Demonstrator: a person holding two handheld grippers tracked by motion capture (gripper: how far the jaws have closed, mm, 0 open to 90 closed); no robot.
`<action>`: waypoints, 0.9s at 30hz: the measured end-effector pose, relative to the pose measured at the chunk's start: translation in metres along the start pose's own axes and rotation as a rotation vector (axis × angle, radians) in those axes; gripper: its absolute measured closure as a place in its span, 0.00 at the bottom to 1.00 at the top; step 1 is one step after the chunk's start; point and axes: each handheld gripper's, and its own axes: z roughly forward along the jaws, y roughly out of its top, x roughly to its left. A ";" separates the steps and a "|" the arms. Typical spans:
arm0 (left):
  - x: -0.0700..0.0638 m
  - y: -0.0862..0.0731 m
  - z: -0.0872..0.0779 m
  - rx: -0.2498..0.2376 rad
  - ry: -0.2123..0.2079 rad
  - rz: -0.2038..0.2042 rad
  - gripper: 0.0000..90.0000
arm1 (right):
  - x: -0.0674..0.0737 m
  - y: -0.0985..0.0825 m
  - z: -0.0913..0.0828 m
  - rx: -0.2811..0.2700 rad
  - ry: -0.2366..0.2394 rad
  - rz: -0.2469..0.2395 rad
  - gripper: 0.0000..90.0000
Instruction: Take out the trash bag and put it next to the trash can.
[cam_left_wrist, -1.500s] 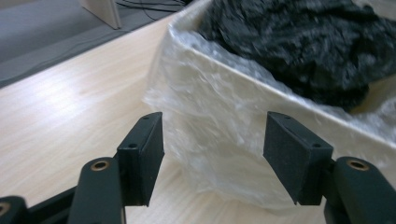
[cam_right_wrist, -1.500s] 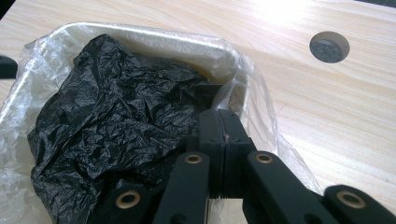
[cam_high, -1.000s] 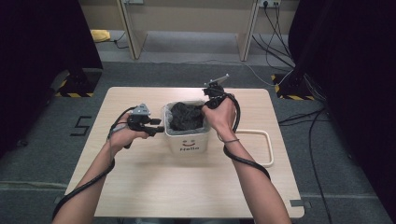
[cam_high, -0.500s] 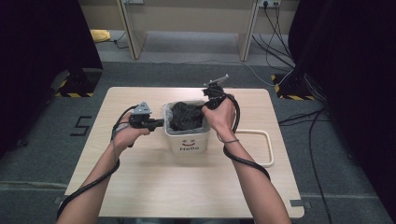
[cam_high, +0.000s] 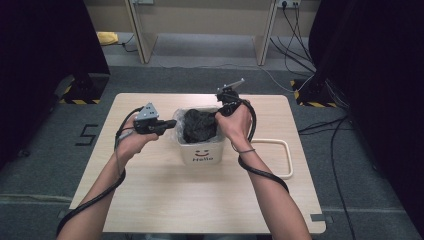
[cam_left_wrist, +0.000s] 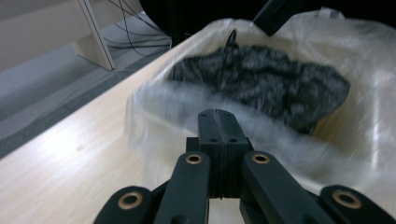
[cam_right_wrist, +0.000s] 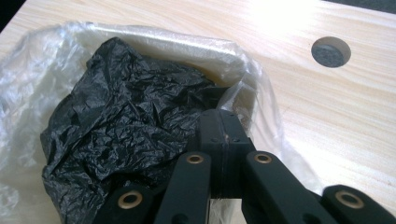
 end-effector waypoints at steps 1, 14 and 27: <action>-0.001 0.002 0.000 -0.004 -0.002 0.003 1.00 | 0.001 0.000 0.000 -0.001 0.001 -0.003 1.00; 0.000 0.003 0.001 0.062 0.023 -0.025 0.71 | 0.000 0.000 -0.001 0.004 0.003 -0.005 1.00; 0.003 0.000 -0.010 0.094 -0.006 -0.134 0.28 | -0.002 -0.002 0.001 0.009 0.003 -0.005 1.00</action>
